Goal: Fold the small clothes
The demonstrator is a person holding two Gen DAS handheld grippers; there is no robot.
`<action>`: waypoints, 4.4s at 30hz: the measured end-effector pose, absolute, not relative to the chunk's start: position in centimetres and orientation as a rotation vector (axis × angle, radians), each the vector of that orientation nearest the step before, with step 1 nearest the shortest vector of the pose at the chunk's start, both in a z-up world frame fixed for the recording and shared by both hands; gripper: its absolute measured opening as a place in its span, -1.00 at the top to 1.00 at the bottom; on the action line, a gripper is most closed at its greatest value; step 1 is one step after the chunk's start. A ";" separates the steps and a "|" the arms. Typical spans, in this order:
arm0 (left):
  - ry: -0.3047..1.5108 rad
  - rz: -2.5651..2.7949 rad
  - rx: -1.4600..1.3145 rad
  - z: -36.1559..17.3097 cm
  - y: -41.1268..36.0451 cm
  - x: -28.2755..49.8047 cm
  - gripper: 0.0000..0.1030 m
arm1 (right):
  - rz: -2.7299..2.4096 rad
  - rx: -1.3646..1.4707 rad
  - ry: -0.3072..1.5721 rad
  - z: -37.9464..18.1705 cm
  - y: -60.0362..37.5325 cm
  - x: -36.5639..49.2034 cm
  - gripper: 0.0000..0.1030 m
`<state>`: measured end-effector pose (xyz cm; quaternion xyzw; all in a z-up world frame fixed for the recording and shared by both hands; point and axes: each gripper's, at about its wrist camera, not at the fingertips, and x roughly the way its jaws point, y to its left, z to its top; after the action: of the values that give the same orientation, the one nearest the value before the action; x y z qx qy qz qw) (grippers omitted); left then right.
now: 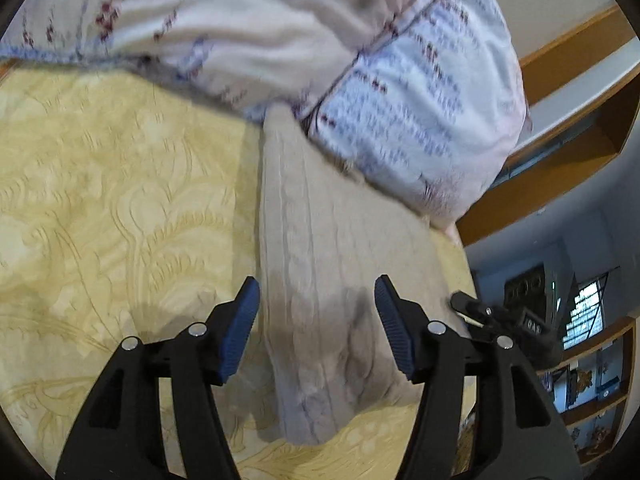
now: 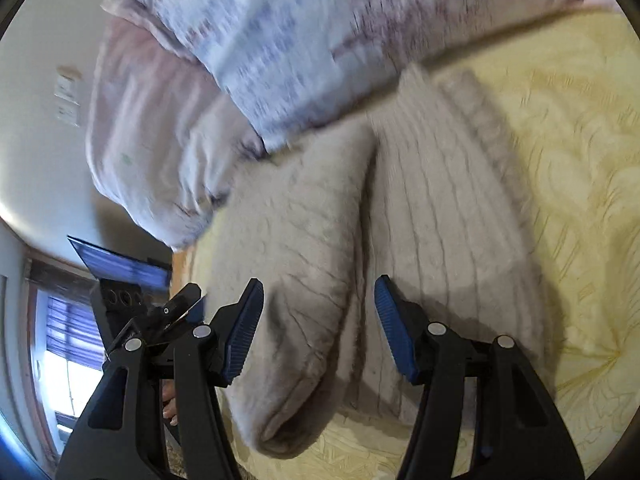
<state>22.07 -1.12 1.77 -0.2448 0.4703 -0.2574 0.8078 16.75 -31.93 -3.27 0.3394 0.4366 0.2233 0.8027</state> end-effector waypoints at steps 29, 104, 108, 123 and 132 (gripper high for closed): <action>1.068 -0.612 -0.591 0.4 -0.8 21.5 -0.27 | 0.240 -0.057 0.391 5.9 -22.0 14.4 0.69; 1.042 -0.714 -0.455 1.9 -3.9 18.0 -0.32 | 0.186 0.672 0.678 -2.7 -40.8 8.9 0.08; 1.064 -0.682 -0.450 1.4 -5.1 19.4 -0.38 | 0.234 0.716 0.708 -3.6 -40.4 11.4 0.29; 1.071 -0.681 -0.463 0.9 -6.5 21.2 -0.43 | 0.040 0.510 0.698 -5.1 -40.4 12.4 0.81; 1.084 -0.700 -0.516 0.3 -6.9 21.9 -0.50 | 0.062 0.596 0.687 -4.9 -41.5 11.4 0.41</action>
<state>21.89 -6.86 0.30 -0.2378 0.4994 -0.3225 0.7682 11.43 -41.46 -4.94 0.2879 0.3318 0.0300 0.8978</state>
